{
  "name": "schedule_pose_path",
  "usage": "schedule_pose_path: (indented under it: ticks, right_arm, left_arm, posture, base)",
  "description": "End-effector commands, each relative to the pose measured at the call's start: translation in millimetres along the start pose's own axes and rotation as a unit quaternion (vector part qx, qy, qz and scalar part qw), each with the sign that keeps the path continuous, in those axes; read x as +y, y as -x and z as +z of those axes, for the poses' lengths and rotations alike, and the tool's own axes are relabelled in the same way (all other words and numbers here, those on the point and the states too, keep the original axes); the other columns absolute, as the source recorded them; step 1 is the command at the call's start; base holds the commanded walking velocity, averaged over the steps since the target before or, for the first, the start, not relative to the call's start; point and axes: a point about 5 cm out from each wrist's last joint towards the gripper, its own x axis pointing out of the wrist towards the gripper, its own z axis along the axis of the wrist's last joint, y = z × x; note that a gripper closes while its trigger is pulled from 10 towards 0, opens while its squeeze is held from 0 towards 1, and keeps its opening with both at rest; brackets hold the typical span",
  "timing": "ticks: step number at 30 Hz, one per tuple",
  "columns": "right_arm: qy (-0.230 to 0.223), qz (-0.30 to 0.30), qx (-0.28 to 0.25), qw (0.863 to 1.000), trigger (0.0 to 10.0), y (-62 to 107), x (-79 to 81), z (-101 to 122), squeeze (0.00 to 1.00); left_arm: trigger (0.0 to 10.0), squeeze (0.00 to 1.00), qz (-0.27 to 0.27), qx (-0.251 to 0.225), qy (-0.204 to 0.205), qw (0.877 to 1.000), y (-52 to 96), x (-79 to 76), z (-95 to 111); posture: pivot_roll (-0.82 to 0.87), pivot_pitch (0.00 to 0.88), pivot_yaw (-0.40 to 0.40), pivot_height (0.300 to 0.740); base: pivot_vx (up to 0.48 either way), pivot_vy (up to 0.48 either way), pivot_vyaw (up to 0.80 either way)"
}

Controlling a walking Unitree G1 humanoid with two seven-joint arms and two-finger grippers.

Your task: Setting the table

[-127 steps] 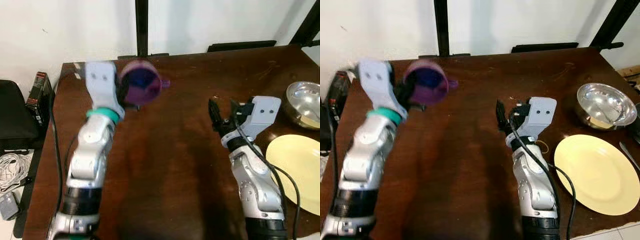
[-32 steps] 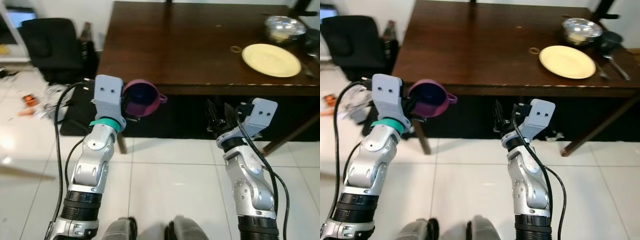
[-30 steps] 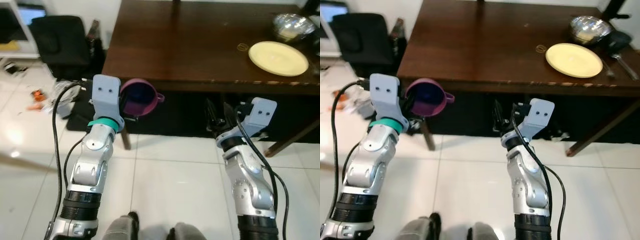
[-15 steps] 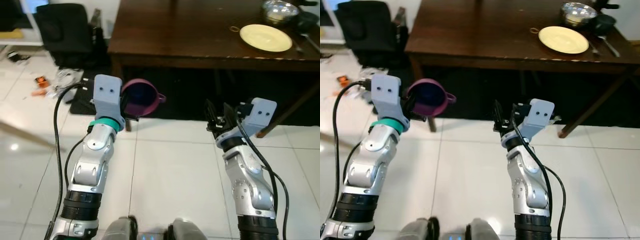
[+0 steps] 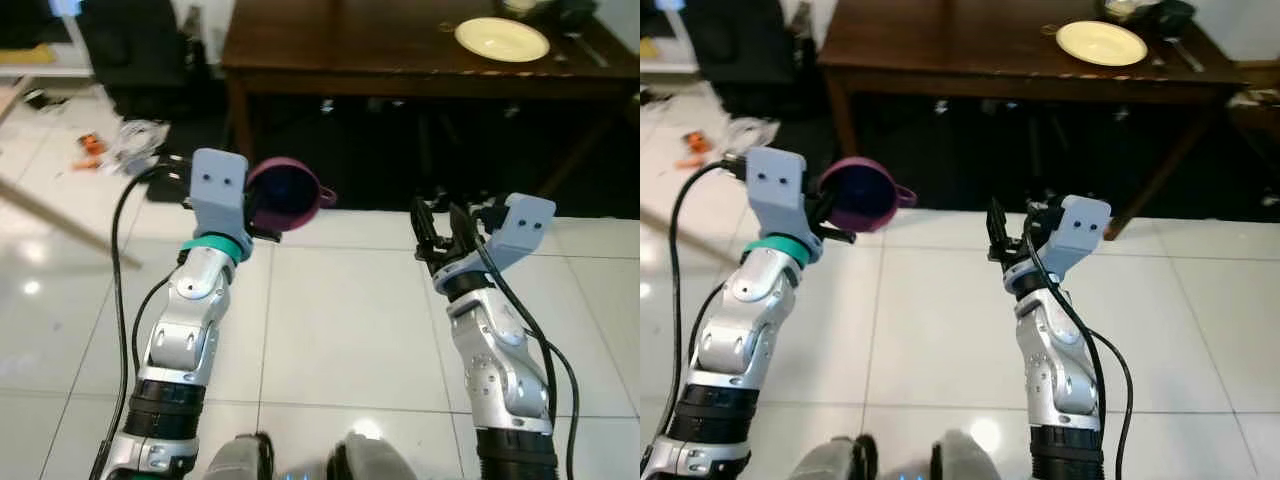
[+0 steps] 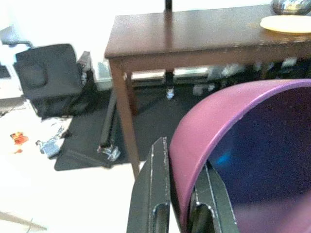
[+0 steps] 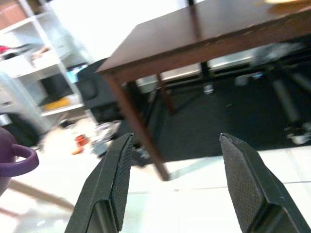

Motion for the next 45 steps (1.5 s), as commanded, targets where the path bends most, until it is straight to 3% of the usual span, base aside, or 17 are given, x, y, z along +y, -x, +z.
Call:
schedule_pose_path:
  ticks: [1,14,25,45]
  right_arm:
    - [0.001,-0.014,0.007,1.0,10.0,3.4,-7.0,-2.9,0.0]
    - [-0.002,-0.014,0.006,1.0,10.0,3.6,-6.5,-2.7,0.0]
    - [0.008,-0.019,0.007,1.0,10.0,3.9,-9.5,-3.2,0.0]
    - [0.018,-0.01,0.012,1.0,10.0,4.1,-7.3,-4.3,0.0]
  left_arm:
    - [10.0,0.0,-0.012,-0.001,0.002,1.0,-0.7,-6.7,-0.3]
    - [10.0,0.0,-0.012,0.0,0.001,1.0,-1.5,-6.9,-0.3]
    - [10.0,0.0,-0.014,0.007,0.002,1.0,-2.2,-8.5,-1.4]
    - [10.0,0.0,0.007,0.011,-0.016,1.0,-2.7,-4.5,-2.5]
  posture:
    - [-0.1,0.0,0.058,0.74]
    - [-0.1,0.0,0.061,0.74]
    - [-0.1,0.0,0.063,0.74]
    - [-0.1,0.0,0.063,0.74]
  base:
    - [-0.405,0.0,0.0]
    - [-0.365,0.0,0.0]
    - [0.0,0.0,0.0]
    - [0.0,0.0,0.78]
